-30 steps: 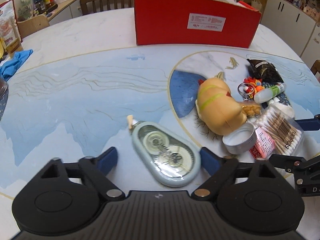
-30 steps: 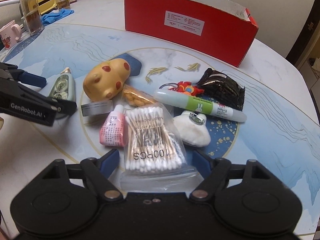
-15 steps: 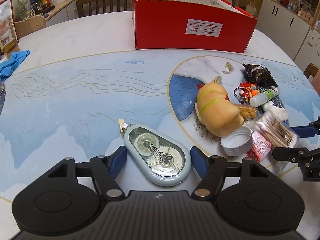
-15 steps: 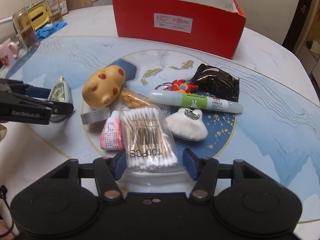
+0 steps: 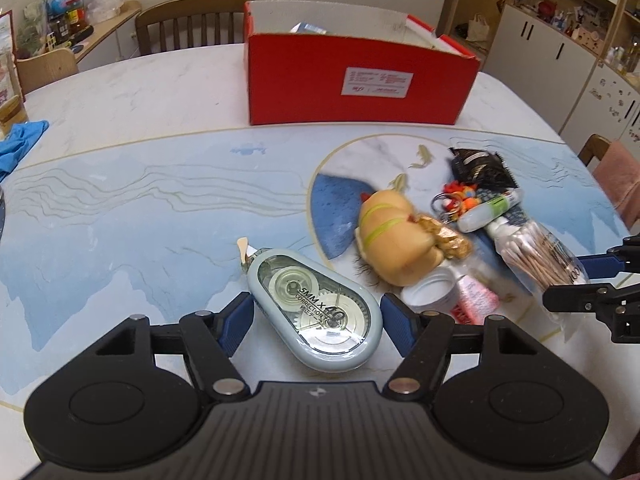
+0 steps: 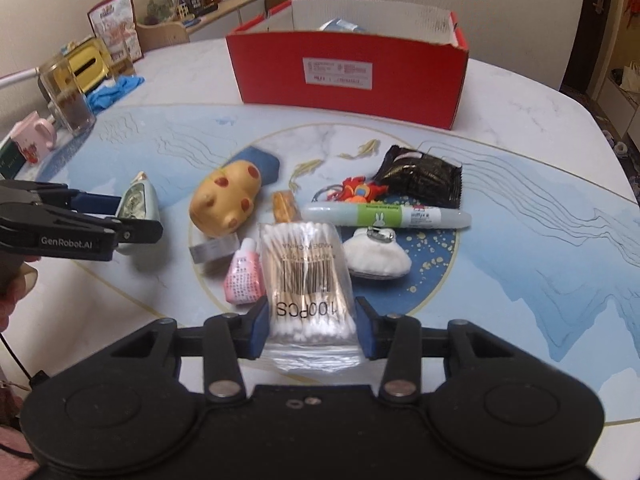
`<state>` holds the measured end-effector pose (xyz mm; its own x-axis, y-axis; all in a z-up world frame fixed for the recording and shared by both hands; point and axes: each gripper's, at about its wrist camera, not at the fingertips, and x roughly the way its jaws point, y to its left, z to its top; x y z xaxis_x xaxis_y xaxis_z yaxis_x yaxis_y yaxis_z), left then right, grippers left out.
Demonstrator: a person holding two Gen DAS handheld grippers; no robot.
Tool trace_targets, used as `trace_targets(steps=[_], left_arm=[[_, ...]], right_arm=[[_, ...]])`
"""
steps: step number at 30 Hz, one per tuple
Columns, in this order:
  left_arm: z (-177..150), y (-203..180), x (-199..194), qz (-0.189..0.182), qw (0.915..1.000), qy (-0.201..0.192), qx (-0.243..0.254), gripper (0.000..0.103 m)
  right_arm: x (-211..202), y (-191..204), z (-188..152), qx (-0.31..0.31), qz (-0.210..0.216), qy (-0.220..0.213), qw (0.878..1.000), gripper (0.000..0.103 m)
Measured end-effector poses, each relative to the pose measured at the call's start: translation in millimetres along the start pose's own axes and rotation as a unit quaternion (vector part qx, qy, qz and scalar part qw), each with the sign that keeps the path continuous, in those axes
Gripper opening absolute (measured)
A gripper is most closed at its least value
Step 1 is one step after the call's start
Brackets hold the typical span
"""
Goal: Organize objects
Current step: 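Grasp the correction tape with the left tool while the right grasps the cotton swab bag, then carry the correction tape and cotton swab bag with both tools into the red box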
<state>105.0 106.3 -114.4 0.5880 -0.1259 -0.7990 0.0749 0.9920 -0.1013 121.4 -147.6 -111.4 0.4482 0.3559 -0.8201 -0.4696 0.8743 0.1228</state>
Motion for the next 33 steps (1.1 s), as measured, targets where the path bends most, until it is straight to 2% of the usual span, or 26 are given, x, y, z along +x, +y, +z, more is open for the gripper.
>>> trace_targets(steps=[10,15,24,33], left_arm=[[30,-18,-23,-0.035,0.9987,-0.020,0.030,0.069],[52,-26,-33,-0.048,0.9960,-0.041,0.062,0.069],[93,-34,-41,-0.065,0.9879,-0.079,0.117,0.069],[128,-31,-32,-0.069,0.9834,-0.086,0.144,0.070]], right_arm=[[-24,-9,18,0.020,-0.006,-0.033,0.999,0.043],[-30,-16,33,0.025,-0.016,-0.044,0.999,0.043],[-43,-31,70,0.048,-0.020,-0.067,0.996,0.043],[-42,-37,112,0.061,-0.023,-0.080,0.995,0.043]])
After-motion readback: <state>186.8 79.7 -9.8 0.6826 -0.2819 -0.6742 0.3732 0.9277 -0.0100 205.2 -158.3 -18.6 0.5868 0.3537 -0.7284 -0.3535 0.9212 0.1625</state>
